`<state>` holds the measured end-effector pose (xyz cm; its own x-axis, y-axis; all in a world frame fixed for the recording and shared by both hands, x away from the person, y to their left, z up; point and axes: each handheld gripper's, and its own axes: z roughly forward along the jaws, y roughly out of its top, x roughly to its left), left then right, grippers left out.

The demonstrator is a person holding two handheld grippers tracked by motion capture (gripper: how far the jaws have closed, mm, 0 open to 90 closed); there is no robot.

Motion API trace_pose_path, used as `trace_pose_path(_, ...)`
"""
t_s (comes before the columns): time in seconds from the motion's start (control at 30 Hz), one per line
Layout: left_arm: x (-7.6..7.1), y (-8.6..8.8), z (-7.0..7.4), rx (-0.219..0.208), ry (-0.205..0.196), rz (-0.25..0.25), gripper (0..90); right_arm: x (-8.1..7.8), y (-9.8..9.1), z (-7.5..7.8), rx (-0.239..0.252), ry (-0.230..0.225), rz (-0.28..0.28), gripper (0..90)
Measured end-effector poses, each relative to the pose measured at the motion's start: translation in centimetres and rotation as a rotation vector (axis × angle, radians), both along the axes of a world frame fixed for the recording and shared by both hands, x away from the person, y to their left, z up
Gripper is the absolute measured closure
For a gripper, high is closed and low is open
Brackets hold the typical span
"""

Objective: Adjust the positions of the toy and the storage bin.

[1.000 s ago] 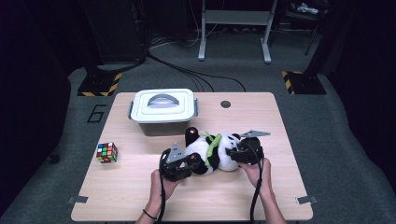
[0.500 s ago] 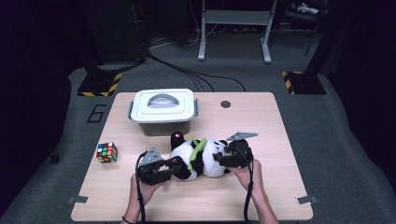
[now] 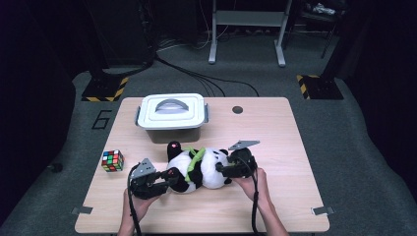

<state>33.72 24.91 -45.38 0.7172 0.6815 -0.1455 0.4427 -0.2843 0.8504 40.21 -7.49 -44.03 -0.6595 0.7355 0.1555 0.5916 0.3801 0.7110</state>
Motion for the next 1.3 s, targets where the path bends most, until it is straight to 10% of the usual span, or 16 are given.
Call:
trace_pose_path(0.57,-2.6,4.8,0.2,-0.005,0.052,0.102,56.9,-1.6,5.8,-0.9,0.027,-0.037,0.099,49.0)
trace_pose_path(0.87,-2.7,1.5,3.0,0.046,-0.006,0.203,22.3,-1.3,5.6,-0.7,0.040,-0.050,0.071,33.7)
trace_pose_path(1.07,-0.7,-1.4,4.8,0.094,-0.019,0.241,18.3,-1.5,3.6,0.0,0.070,-0.077,0.022,15.9)
trace_pose_path(1.3,2.0,-4.1,4.0,0.185,0.069,0.290,24.2,-1.8,-1.0,-0.6,0.079,-0.087,-0.061,15.3)
